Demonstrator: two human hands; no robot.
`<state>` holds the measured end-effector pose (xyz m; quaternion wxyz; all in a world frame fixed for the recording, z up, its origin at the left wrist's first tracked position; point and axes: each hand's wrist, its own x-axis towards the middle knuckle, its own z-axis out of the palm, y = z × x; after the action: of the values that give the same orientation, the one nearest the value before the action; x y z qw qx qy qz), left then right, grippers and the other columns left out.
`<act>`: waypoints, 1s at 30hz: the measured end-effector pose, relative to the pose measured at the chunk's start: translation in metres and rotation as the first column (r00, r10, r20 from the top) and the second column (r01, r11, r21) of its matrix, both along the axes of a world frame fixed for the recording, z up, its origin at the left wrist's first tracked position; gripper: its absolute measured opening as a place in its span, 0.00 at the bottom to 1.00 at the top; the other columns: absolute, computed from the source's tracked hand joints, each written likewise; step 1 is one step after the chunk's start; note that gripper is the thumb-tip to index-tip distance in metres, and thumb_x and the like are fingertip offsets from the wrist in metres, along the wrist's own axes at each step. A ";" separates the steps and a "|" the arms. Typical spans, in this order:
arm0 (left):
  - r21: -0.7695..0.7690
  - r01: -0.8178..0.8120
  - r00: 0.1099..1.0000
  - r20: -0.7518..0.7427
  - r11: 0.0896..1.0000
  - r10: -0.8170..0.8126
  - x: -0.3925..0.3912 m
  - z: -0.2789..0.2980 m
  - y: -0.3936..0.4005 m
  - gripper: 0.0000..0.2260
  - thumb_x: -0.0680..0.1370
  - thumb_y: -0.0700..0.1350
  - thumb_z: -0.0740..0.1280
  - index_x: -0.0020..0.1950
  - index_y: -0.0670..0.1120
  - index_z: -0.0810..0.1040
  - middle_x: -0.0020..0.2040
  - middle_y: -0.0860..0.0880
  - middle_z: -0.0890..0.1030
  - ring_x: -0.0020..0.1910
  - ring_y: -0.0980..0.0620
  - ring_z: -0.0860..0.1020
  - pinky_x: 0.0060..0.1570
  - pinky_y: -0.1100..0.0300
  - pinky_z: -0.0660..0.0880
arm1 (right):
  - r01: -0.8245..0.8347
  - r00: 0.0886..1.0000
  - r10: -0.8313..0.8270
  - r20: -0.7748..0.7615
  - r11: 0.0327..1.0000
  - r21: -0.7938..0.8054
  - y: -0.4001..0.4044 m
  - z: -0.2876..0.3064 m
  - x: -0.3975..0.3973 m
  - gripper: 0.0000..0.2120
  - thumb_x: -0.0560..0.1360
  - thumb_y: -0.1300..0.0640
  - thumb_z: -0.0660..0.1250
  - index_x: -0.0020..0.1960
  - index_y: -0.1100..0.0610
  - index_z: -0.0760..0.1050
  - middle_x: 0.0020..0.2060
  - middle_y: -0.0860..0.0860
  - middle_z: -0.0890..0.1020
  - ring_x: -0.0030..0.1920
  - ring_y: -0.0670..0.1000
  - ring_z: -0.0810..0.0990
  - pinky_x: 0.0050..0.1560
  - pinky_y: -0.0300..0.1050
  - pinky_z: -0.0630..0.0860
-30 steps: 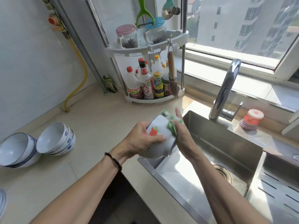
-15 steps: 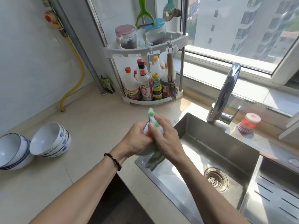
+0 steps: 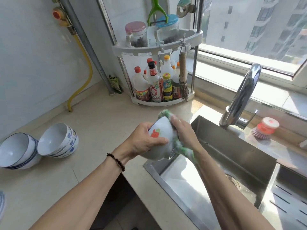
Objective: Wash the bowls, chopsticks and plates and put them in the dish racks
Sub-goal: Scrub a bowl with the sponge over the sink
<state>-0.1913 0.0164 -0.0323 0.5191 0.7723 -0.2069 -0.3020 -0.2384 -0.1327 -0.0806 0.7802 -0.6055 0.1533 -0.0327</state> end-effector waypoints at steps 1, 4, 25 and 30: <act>0.022 -0.003 1.000 0.013 1.000 0.002 0.001 -0.002 -0.001 0.09 0.73 0.33 0.74 0.39 0.44 0.80 0.32 0.53 0.82 0.32 0.56 0.79 0.34 0.65 0.74 | -0.019 0.998 0.030 0.056 0.980 -0.197 0.008 0.000 -0.001 0.14 0.84 0.45 0.58 0.61 0.48 0.79 0.55 0.54 0.83 0.52 0.47 0.83 0.56 0.46 0.79; 0.061 0.061 0.998 0.012 0.996 -0.061 0.001 -0.003 -0.001 0.10 0.73 0.32 0.73 0.36 0.44 0.79 0.30 0.53 0.81 0.31 0.56 0.79 0.32 0.65 0.74 | -0.007 0.998 0.017 0.059 0.984 -0.178 0.019 -0.005 -0.004 0.20 0.80 0.38 0.57 0.60 0.48 0.80 0.54 0.54 0.83 0.54 0.56 0.83 0.58 0.57 0.79; -0.040 -0.150 0.989 0.002 0.988 0.151 0.001 -0.006 0.018 0.09 0.68 0.38 0.80 0.47 0.43 0.85 0.43 0.46 0.86 0.41 0.48 0.85 0.36 0.58 0.79 | 0.036 0.996 -0.023 0.085 0.987 -0.154 0.015 0.003 0.001 0.15 0.84 0.46 0.58 0.53 0.51 0.81 0.49 0.52 0.84 0.49 0.49 0.83 0.52 0.49 0.77; -0.059 -0.229 0.971 0.051 0.972 0.232 0.005 -0.005 0.020 0.08 0.70 0.37 0.79 0.46 0.39 0.84 0.42 0.43 0.86 0.40 0.45 0.84 0.37 0.52 0.82 | 0.046 0.983 -0.007 0.183 0.976 -0.213 0.035 0.006 0.004 0.13 0.84 0.45 0.57 0.61 0.46 0.77 0.54 0.48 0.81 0.54 0.46 0.81 0.54 0.42 0.79</act>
<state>-0.1862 0.0363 -0.0375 0.5649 0.7855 -0.1386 -0.2116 -0.2342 -0.0977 -0.0747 0.7198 -0.6793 0.0853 -0.1146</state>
